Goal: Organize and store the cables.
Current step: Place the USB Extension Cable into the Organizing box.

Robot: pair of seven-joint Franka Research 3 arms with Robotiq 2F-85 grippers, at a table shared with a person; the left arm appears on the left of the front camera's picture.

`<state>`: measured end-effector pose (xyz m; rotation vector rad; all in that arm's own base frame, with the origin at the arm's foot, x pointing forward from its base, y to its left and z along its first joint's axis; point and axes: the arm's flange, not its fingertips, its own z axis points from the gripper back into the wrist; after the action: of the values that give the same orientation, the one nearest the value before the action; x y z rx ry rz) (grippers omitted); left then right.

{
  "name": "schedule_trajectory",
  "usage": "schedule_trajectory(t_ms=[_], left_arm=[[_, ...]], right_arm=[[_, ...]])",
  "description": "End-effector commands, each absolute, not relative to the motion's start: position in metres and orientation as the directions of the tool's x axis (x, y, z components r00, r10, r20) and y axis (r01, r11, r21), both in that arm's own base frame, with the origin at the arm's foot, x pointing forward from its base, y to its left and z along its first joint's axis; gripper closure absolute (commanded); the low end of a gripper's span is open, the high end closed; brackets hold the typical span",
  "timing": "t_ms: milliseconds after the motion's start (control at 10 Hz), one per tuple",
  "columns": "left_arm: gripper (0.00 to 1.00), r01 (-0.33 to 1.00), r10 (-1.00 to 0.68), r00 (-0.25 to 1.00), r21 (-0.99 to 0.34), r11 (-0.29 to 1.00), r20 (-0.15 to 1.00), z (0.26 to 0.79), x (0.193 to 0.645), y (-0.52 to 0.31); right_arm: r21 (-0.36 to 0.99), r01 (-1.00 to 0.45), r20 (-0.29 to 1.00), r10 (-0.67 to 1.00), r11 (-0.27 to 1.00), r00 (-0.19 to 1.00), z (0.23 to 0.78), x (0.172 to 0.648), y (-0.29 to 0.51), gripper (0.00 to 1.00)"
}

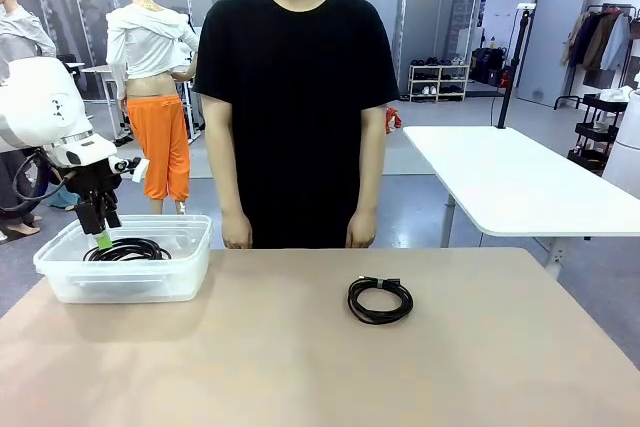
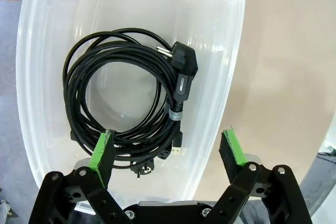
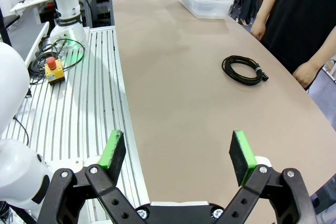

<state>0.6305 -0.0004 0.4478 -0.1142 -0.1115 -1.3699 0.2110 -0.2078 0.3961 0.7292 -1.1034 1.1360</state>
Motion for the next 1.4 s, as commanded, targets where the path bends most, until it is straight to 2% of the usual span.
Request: schedule_trajectory(t_ms=[0,400,500,700,900,1000,1100,1200,1300], left_arm=[[0.0,0.98,-0.969,0.197,-0.012,0.197,0.148,0.449,0.634,0.001],[0.0,0.981,-0.97,0.196,-0.016,0.196,0.146,0.448,0.63,0.0],[0.0,0.954,-0.944,0.298,-0.014,0.299,0.14,0.471,0.613,0.007],[0.0,0.929,-0.877,0.352,-0.006,0.371,0.328,0.509,0.536,0.035],[0.0,0.902,-0.758,0.419,-0.129,0.413,0.5,0.51,0.461,0.077],[0.0,0.906,-0.717,0.401,-0.131,0.403,0.57,0.506,0.435,0.086],[0.0,0.94,-0.678,0.316,-0.121,0.32,0.663,0.501,0.413,0.093],[0.0,0.956,-0.664,0.233,-0.042,0.291,0.71,0.495,0.397,0.113],[0.0,0.954,-0.575,0.168,0.015,0.3,0.801,0.484,0.383,0.136]], right_arm=[[-0.085,-0.951,0.946,0.324,0.296,0.016,0.398,0.212,-0.209,0.0],[-0.085,-0.951,0.946,0.324,0.296,0.016,0.398,0.212,-0.209,0.0],[-0.085,-0.951,0.946,0.324,0.296,0.016,0.398,0.212,-0.209,0.0],[-0.085,-0.951,0.946,0.324,0.296,0.016,0.398,0.212,-0.209,0.0],[-0.085,-0.951,0.946,0.324,0.296,0.016,0.398,0.212,-0.209,0.0],[-0.085,-0.951,0.946,0.324,0.296,0.016,0.398,0.212,-0.209,0.0],[-0.085,-0.951,0.946,0.324,0.296,0.016,0.398,0.212,-0.209,0.0],[-0.085,-0.951,0.946,0.324,0.296,0.016,0.398,0.212,-0.209,0.0],[-0.085,-0.951,0.946,0.324,0.296,0.016,0.398,0.212,-0.209,0.0]])
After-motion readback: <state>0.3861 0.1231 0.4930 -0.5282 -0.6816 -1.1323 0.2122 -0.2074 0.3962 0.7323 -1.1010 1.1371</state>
